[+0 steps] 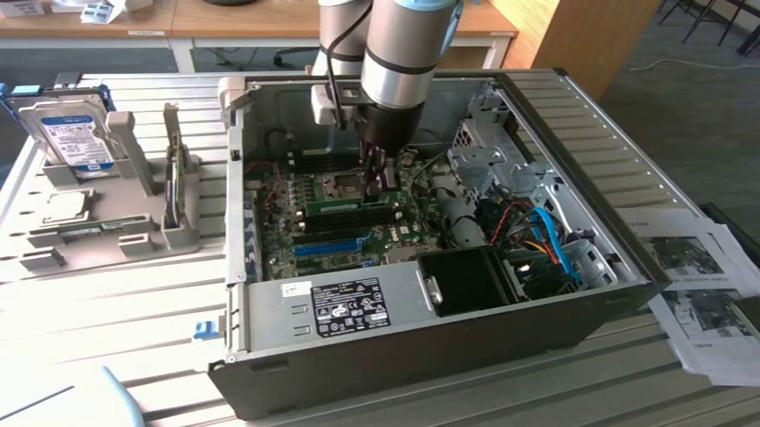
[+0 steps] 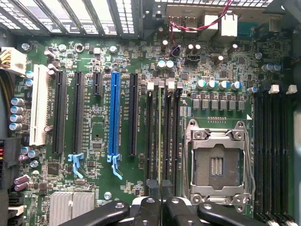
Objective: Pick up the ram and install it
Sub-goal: 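Insert the ram into the slot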
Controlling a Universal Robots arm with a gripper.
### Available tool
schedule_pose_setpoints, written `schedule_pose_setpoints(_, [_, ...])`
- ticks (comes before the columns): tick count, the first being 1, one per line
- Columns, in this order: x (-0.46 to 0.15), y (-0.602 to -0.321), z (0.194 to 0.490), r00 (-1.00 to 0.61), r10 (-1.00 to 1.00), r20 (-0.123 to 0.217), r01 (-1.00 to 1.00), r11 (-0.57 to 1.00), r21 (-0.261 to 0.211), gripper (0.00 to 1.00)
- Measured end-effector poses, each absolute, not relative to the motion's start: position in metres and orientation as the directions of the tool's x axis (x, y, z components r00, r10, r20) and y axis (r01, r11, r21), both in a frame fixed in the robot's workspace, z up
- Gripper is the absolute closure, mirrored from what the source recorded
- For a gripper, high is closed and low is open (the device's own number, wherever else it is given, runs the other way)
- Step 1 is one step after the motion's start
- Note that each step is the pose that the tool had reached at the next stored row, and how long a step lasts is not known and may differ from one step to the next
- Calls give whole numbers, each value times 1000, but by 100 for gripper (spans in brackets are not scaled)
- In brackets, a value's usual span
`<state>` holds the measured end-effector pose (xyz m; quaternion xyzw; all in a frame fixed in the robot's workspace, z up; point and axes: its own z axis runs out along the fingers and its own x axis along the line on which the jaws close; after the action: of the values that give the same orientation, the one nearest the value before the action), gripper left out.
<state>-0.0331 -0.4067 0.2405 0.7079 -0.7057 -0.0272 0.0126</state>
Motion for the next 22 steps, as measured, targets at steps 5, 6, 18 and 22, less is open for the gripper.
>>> schedule_pose_setpoints(5, [-33,-408,240,3,-1000,-21,-998,-4,56,89])
schedule_pose_setpoints(6, [-33,-408,240,3,-1000,-21,-998,-4,56,89])
schedule_pose_setpoints(18, [-33,-411,240,3,-1000,-21,-998,-4,56,89])
schedule_pose_setpoints(22, [-33,-413,240,3,-1000,-21,-998,-4,56,89])
